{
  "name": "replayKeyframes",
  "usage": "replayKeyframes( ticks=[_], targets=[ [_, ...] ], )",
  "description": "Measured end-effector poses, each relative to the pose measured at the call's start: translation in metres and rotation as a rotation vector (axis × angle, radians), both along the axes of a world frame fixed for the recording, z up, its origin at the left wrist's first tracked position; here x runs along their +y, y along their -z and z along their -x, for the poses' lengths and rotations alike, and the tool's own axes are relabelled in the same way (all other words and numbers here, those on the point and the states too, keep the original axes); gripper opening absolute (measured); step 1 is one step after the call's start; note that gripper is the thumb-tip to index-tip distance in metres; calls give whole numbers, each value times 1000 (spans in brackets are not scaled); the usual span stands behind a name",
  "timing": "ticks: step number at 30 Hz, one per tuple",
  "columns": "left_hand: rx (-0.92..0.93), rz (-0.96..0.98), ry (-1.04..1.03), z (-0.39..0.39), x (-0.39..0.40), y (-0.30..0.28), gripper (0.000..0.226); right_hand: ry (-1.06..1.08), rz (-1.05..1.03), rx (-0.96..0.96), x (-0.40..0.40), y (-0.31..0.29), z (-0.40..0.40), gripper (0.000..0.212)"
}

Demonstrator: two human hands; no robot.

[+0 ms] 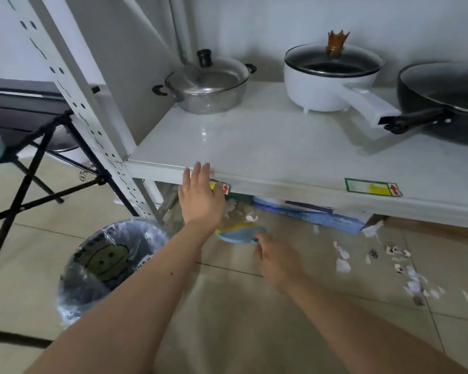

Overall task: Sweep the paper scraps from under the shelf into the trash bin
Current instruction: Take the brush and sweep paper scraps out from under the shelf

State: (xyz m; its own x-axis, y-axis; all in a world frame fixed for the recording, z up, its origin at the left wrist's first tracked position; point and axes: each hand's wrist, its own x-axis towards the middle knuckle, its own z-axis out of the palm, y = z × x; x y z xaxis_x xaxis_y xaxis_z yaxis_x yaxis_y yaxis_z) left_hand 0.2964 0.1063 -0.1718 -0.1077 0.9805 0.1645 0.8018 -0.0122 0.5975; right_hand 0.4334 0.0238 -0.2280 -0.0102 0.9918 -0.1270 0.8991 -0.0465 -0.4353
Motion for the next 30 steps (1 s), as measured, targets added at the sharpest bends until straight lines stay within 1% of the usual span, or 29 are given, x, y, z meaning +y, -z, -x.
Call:
replayKeyframes(
  ticks=[4,6,9,12,14,20,26,30],
  targets=[
    [88,-49,25,1,25,28,49,-3,9,-21,23,30,-7,39],
    [131,-107,14,-1,36,42,48,7,11,-25,35,45,-7,40],
    [207,-266,8,0,49,63,56,62,22,1,55,66,-7,39],
    [240,-458,4,6,62,83,51,105,41,18,76,87,-6,38],
    [245,-591,-3,7,73,94,45,125,61,31,88,100,-5,39],
    [230,-875,-39,9,98,116,47,162,143,170,129,135,4,41],
    [195,-1069,-91,8,118,127,47,98,91,53,169,173,9,40],
    [142,-1115,-133,2,126,132,47,173,25,54,199,194,20,34]
  ],
)
